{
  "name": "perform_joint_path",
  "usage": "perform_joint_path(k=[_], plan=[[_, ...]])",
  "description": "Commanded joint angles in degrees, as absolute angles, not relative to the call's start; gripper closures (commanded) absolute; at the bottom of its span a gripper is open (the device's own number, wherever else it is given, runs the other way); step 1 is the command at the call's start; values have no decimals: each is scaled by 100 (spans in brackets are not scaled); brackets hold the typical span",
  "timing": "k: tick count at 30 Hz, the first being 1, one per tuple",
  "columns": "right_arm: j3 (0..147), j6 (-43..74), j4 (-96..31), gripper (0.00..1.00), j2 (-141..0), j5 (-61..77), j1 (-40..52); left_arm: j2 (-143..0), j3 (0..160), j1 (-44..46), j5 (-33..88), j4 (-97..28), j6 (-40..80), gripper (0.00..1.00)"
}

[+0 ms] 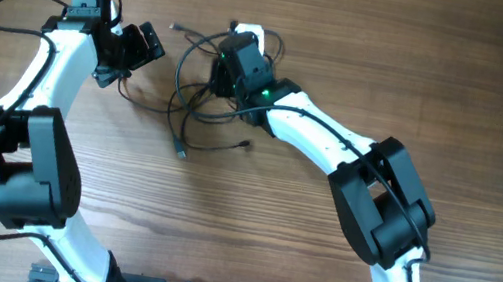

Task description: Untangle cables

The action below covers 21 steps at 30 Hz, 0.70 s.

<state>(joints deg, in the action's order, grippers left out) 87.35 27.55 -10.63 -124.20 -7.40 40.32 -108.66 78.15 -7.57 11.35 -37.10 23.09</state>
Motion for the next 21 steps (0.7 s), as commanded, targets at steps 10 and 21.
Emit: perform_joint_path(k=[10, 21], plan=[[8969, 2714, -1544, 0, -11218, -150, 4023, -10877, 7771, -766, 1238, -3642, 2034, 0], [8405, 2943, -2095, 0, -11240, 355, 4064, -10877, 7771, -746, 1455, -3577, 1975, 0]])
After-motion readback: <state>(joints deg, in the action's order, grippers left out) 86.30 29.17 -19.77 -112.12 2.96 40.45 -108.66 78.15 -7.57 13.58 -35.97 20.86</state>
